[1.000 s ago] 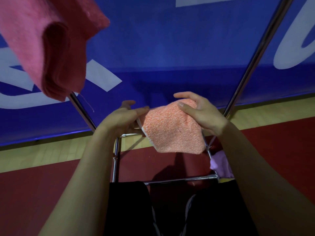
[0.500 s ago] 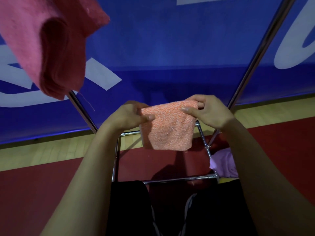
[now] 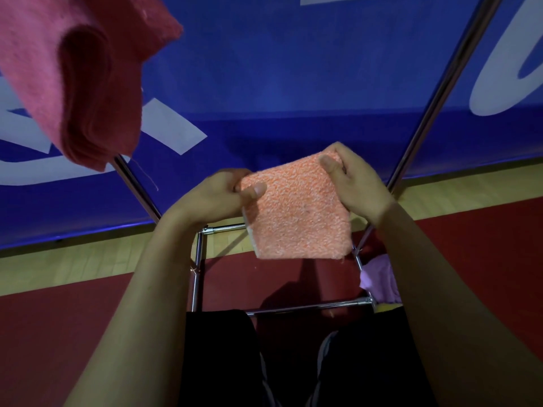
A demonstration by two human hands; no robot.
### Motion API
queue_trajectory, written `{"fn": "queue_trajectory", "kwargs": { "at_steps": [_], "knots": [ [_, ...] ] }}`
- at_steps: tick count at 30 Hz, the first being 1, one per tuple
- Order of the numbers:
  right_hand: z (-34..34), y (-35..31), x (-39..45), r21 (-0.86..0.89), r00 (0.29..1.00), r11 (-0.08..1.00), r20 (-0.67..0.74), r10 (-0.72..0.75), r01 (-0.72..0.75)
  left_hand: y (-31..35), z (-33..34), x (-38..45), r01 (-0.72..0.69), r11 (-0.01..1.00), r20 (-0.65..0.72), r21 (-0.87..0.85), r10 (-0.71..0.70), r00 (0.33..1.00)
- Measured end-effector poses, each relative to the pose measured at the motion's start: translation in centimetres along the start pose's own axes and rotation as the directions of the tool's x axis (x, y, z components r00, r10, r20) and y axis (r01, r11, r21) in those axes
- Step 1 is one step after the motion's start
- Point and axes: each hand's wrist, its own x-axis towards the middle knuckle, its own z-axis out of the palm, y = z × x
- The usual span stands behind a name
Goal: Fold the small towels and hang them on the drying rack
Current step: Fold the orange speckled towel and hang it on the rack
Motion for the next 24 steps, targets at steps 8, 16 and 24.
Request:
{"fn": "queue_trajectory", "kwargs": {
  "at_steps": [8,16,24],
  "knots": [
    [0.5,0.0,0.0,0.353,0.959,0.931,-0.225,0.175,-0.088,2.7,1.4,-0.2,-0.104,0.922,-0.207,-0.374,0.026,0.978],
    [-0.5,1.3,-1.4,0.536,0.793,0.642,0.576,0.197,-0.548,3.0,0.7,-0.2,-0.116,0.646,-0.322,-0.754,-0.21,0.923],
    [-1.5,-0.2,-2.8,0.694,0.924,0.621,0.351,0.149,-0.364,3.2,1.1,-0.5,0.001,0.294,-0.084,-0.956,-0.275,0.958]
  ]
}}
